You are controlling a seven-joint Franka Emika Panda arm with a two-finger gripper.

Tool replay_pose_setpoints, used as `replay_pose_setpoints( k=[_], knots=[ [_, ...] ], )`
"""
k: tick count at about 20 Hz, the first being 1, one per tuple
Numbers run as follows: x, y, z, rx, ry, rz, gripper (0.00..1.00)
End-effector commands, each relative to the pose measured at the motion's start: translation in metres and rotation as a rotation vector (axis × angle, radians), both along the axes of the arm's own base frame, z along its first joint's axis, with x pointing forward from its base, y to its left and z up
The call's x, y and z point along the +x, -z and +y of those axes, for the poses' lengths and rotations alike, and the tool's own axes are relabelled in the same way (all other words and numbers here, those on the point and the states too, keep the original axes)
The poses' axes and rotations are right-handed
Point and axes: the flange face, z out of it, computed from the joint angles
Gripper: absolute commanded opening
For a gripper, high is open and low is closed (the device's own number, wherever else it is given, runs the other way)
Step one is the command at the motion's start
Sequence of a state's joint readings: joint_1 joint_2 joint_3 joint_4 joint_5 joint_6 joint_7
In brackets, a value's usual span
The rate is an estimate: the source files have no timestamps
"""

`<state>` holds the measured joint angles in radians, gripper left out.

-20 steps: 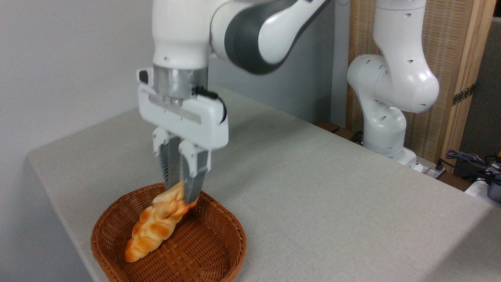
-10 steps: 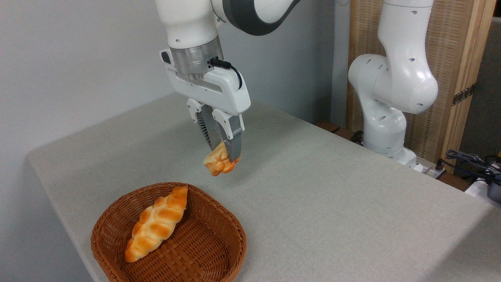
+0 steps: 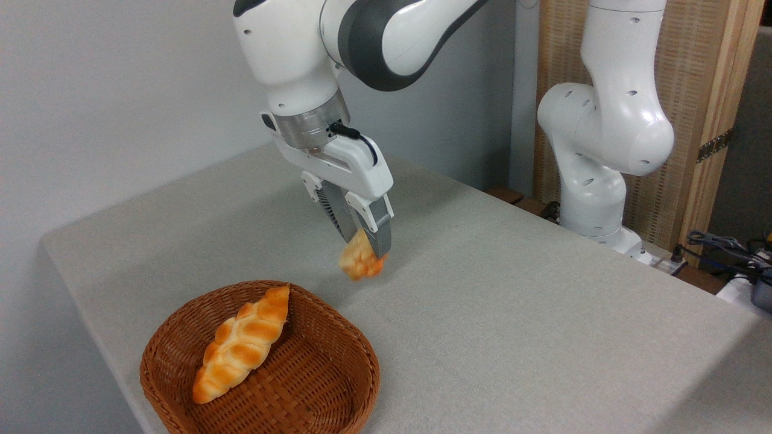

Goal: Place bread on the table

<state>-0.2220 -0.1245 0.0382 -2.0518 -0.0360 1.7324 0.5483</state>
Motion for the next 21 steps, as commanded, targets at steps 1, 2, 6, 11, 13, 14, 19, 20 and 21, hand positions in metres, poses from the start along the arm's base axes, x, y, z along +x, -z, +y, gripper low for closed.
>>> replay_pose_setpoints(
  k=[1,2,6,11,13,14,19,20,21],
  knots=[
    [0.0,0.001,-0.007,-0.014,0.02,0.004,1.0],
    [0.0,0.001,-0.007,-0.014,0.02,0.004,1.0],
    [0.001,-0.002,-0.007,-0.014,0.02,-0.003,1.0],
    [0.013,-0.037,-0.005,-0.033,0.013,-0.083,1.0],
    [0.023,-0.078,-0.007,-0.048,0.013,-0.186,1.0],
    [0.025,-0.087,-0.007,-0.054,0.012,-0.212,1.0],
    [0.031,-0.102,-0.002,-0.065,0.0,-0.263,1.0],
    [0.031,-0.101,-0.002,-0.065,0.0,-0.263,1.0],
    [0.033,-0.099,-0.002,-0.065,-0.004,-0.26,1.0]
  ],
)
